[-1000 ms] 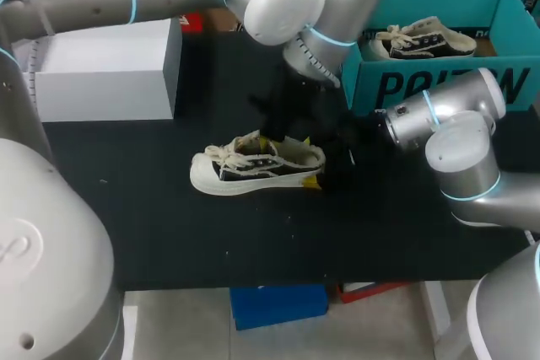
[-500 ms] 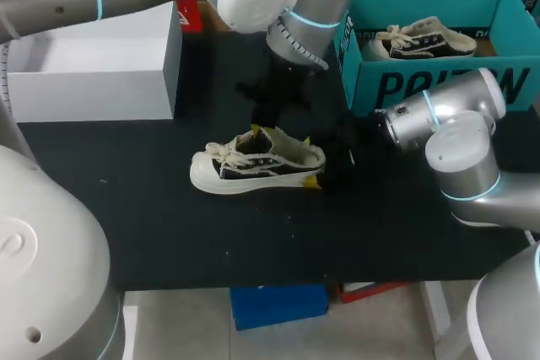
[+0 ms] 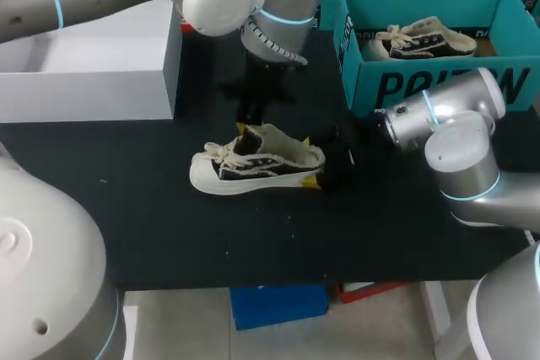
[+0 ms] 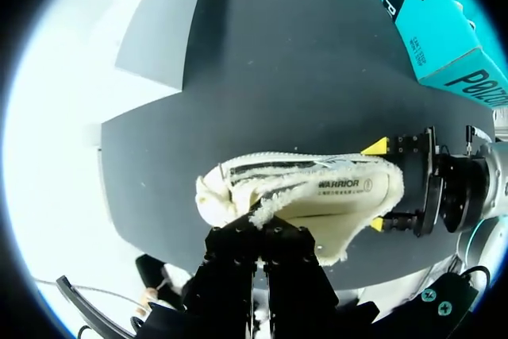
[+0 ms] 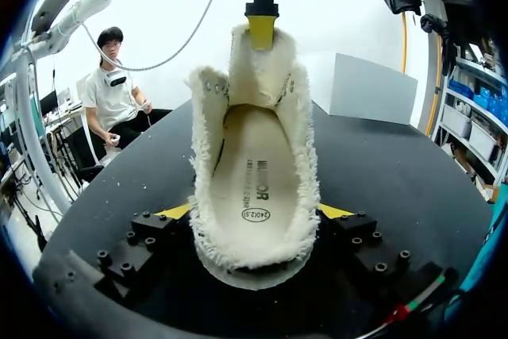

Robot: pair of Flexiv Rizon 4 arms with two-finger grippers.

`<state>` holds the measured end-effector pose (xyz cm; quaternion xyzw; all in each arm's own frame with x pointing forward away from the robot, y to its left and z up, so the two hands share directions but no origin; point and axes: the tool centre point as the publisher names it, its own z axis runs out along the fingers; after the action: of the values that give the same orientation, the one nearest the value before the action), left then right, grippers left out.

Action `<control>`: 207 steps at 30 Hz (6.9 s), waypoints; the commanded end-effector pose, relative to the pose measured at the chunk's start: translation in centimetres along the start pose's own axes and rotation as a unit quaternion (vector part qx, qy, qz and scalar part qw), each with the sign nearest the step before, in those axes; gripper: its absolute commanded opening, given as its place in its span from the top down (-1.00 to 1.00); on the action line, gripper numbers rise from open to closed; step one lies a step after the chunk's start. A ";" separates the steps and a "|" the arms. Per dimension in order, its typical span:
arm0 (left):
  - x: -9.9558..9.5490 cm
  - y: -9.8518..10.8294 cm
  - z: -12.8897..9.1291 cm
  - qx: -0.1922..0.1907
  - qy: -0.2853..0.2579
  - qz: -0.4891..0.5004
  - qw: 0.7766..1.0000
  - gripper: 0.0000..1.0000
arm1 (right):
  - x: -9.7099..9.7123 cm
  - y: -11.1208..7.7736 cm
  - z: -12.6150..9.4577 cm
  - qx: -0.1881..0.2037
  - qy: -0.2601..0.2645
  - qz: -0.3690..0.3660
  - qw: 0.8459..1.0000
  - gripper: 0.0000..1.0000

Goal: Take the shoe out of the shoebox, open the shoe tongue, remove and reinsert the insole, then place the shoe into the shoebox

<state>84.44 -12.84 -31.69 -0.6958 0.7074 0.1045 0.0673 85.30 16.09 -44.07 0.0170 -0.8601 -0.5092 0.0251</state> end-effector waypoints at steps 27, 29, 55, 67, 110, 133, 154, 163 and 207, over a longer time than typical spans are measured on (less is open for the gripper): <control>-5.2 1.3 4.5 0.003 0.137 0.033 0.990 1.00 | -0.1 -0.2 0.5 0.001 0.000 0.001 1.000 1.00; -5.4 1.4 4.6 0.004 0.138 0.035 0.990 1.00 | -0.1 -0.2 0.5 0.001 0.000 0.001 1.000 1.00; -6.4 1.0 4.2 -0.017 0.157 0.038 0.987 -1.00 | -0.1 -0.2 0.5 0.001 0.000 0.001 1.000 1.00; -6.5 0.6 -2.0 -0.003 0.174 0.136 0.975 -1.00 | -0.1 -0.2 0.5 0.001 0.000 0.001 1.000 1.00; -2.4 -2.3 -8.8 0.013 0.131 0.693 0.709 -1.00 | -0.1 -0.2 0.5 0.001 0.000 0.001 1.000 1.00; -2.4 -2.3 -8.8 0.013 0.131 0.693 0.709 1.00 | -0.1 -0.2 0.5 0.001 0.000 0.001 1.000 1.00; -1.6 -1.6 -7.1 0.040 0.159 0.695 0.700 1.00 | -0.1 -0.2 0.5 0.001 0.000 0.001 1.000 1.00; 0.0 -0.7 -5.3 0.072 0.177 0.701 0.687 1.00 | -0.1 -0.2 0.5 0.001 0.000 0.001 1.000 1.00; 5.2 1.3 4.2 0.019 0.240 0.707 0.665 1.00 | -0.1 -0.2 0.5 0.001 0.000 0.001 1.000 1.00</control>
<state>82.85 -16.72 -36.41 0.0120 0.9809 -0.0618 -0.1840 85.33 16.29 -44.08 0.0168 -0.8602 -0.5091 0.0248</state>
